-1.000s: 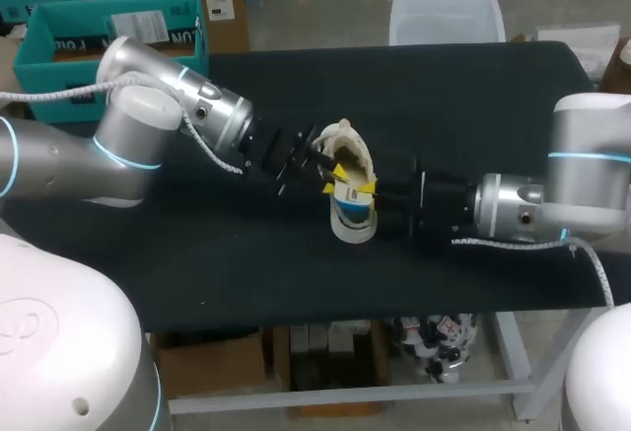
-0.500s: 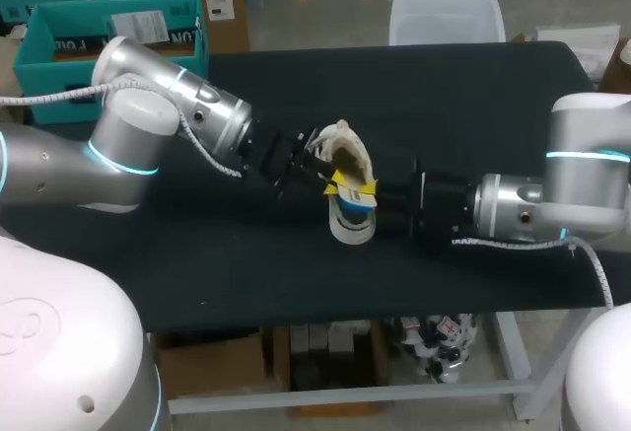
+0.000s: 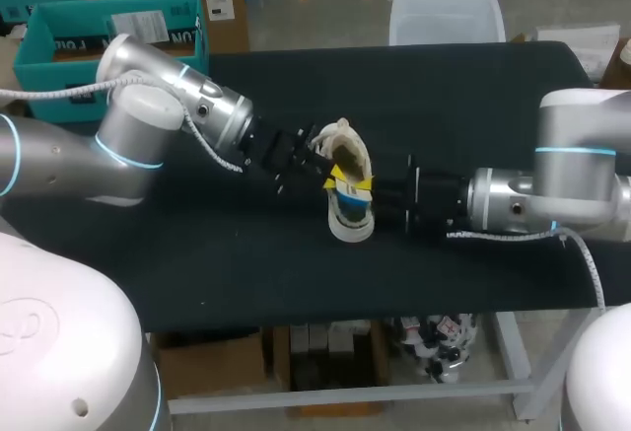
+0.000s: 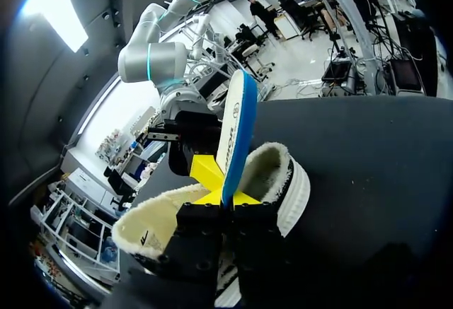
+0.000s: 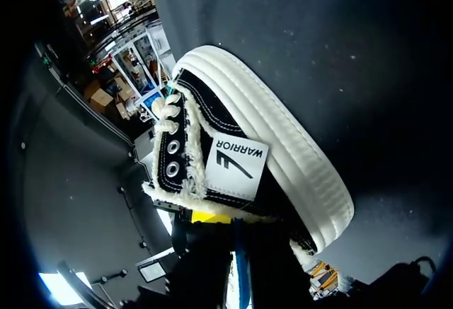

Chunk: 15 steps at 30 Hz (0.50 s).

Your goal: Open the shoe tongue, take the insole out of the shoe, put the insole back into the shoe, and pack the shoe into the shoebox

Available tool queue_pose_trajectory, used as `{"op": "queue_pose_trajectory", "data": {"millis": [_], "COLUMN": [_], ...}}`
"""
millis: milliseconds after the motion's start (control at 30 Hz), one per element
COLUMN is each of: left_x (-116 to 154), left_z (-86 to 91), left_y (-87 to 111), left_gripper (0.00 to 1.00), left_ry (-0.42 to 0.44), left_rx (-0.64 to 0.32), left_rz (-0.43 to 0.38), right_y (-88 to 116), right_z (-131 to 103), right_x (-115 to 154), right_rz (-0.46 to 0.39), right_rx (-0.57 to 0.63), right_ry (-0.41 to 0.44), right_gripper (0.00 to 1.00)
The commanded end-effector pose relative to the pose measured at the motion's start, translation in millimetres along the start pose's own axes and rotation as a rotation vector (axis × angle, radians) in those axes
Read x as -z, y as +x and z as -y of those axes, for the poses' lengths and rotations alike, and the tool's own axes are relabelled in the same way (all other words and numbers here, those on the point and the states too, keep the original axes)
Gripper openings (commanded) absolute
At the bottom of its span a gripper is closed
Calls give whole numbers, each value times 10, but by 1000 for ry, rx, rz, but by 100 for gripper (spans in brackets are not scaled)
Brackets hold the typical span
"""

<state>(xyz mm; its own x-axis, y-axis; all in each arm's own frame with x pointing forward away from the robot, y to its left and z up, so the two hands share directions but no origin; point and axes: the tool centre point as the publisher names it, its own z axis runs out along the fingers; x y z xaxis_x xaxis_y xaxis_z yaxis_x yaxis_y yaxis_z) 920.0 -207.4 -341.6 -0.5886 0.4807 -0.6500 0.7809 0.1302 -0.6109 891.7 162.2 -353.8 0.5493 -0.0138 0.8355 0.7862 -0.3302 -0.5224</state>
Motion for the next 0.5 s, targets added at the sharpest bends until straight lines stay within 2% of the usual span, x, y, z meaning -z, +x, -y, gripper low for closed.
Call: {"op": "queue_pose_trajectory", "data": {"millis": [33,67,100,167,233,267,400,433,500], "left_x": [-42,-45,-48,-50,-45,-41,-29,-27,-26], "left_z": [-46,-43,-40,-25,-11,-2,25,33,43], "left_y": [-5,2,6,17,22,24,25,24,24], "left_gripper": [0,0,0,0,0,0,0,0,0], "left_ry": [10,11,11,13,14,14,14,14,13], "left_rx": [3,3,4,4,3,2,-4,-5,-7], "left_rz": [-1,-2,-3,-2,1,3,9,10,11], "right_y": [2,11,18,30,46,53,59,54,45], "right_z": [18,36,52,105,162,189,254,262,272], "right_x": [18,40,60,104,147,164,200,202,201], "right_rz": [-7,-10,-11,-13,-18,-20,-23,-23,-23], "right_rx": [5,9,11,19,30,34,45,46,49], "right_ry": [-5,-10,-14,-19,-25,-25,-25,-23,-19], "right_gripper": [18,39,48,58,54,48,17,0,0]}}
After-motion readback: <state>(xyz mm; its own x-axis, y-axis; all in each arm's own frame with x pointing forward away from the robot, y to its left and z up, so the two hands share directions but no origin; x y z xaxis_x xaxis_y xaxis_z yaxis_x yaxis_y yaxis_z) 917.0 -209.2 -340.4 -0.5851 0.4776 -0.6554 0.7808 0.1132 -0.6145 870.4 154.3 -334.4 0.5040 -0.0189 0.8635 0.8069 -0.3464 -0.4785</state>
